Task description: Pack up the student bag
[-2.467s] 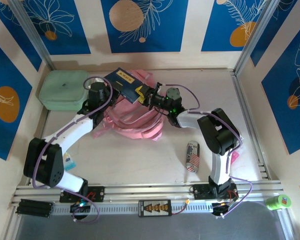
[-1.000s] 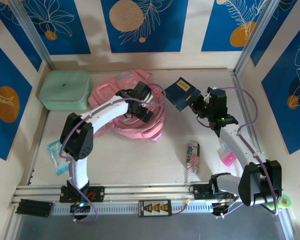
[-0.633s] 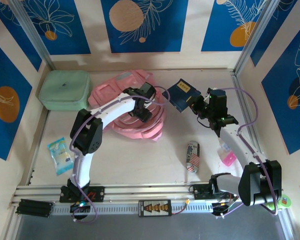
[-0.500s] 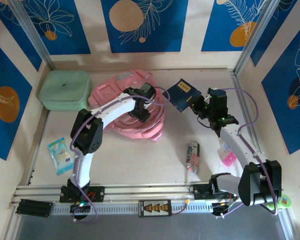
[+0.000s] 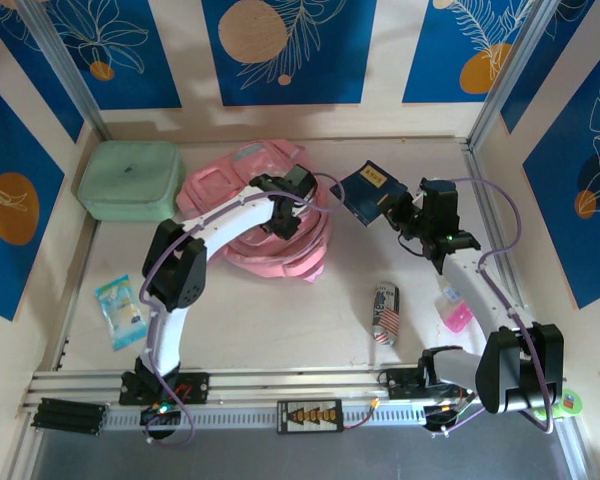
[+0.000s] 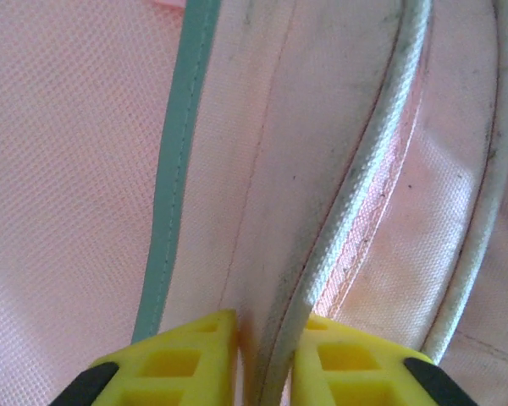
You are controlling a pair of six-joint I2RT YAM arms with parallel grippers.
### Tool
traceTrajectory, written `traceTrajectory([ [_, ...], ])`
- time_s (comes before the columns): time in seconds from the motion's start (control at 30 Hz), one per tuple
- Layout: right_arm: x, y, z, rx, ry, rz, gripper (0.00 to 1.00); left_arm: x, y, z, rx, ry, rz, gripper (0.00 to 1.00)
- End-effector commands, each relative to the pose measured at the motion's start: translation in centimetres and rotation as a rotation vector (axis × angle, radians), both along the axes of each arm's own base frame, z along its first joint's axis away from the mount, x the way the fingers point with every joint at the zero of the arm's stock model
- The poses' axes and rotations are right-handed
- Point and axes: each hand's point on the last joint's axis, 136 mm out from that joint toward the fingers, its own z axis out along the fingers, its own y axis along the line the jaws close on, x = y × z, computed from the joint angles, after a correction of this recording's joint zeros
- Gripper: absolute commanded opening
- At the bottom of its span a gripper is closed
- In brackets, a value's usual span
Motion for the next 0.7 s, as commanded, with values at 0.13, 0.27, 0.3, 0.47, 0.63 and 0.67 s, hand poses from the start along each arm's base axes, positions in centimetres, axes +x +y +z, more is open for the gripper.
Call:
traceTrajectory([
  [0.13, -0.7, -2.3, 1.0, -0.041, -0.044, -0.06, 0.0, 1.9, -0.2, 7.5, -0.121, -0.19, 0.045, 0.0],
  [0.27, -1.2, -1.9, 2.1, -0.06, -0.11, 0.002, 0.0, 2.8, -0.4, 11.9, -0.209, -0.308, 0.074, 0.0],
  [0.3, -1.3, -1.5, 2.7, -0.066, -0.146, 0.031, 0.0, 3.0, -0.3, 13.1, -0.232, -0.347, 0.084, 0.0],
  [0.47, -2.1, -0.4, 2.5, -0.056, -0.155, 0.09, 0.0, 5.0, 0.5, 18.8, -0.355, -0.529, 0.163, 0.0],
  [0.63, -2.9, 2.6, 1.0, -0.01, -0.102, 0.184, 0.0, 6.2, 0.1, 20.9, -0.438, -0.575, 0.169, 0.0],
  [0.67, -3.0, 3.4, 1.0, 0.004, -0.103, 0.206, 0.0, 6.3, 0.0, 21.1, -0.449, -0.572, 0.166, 0.0],
])
